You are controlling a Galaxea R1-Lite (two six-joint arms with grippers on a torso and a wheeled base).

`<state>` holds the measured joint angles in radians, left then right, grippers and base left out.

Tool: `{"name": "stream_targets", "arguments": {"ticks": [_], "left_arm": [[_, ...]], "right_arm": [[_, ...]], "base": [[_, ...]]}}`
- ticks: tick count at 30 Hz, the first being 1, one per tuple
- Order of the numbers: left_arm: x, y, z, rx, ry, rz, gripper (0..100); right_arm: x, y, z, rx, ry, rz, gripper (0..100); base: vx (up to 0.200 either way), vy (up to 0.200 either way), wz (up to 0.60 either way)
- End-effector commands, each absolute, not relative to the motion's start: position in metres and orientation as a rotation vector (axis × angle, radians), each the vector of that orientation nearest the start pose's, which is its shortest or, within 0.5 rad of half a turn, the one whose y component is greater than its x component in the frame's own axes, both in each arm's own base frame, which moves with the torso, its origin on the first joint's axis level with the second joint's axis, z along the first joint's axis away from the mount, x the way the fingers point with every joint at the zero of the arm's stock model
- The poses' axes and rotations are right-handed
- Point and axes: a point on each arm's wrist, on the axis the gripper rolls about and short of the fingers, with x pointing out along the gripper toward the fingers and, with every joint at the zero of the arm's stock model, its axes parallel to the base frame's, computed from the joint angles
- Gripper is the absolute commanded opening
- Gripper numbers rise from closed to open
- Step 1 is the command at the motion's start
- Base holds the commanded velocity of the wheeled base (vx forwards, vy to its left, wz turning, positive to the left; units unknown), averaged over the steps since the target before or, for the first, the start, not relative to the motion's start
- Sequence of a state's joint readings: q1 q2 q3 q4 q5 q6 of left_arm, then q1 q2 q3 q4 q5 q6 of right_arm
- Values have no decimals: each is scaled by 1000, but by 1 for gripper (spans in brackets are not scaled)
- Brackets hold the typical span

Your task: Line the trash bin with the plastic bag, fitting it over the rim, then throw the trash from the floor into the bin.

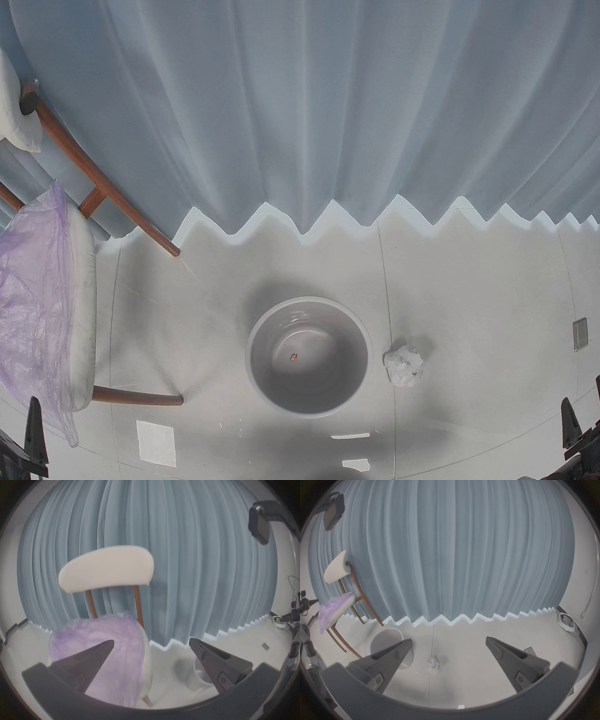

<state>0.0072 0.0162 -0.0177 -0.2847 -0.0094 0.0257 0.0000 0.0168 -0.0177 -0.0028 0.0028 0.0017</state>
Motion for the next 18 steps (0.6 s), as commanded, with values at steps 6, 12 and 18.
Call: {"name": "stream_targets", "arguments": {"ticks": [6,12,18], "left_arm": [[-29,0,147,136,-323,-16,100],[-8,0,199,132,-230,-79,100],[37,-3,234,145,-84,-97,100]], "right_arm": [[-23,0,76,2,-3,3,100],[-23,0,76,2,-3,3,100],[-23,0,76,2,-3,3,100]], "base": [[0,0,0],[0,0,0],[0,0,0]]}}
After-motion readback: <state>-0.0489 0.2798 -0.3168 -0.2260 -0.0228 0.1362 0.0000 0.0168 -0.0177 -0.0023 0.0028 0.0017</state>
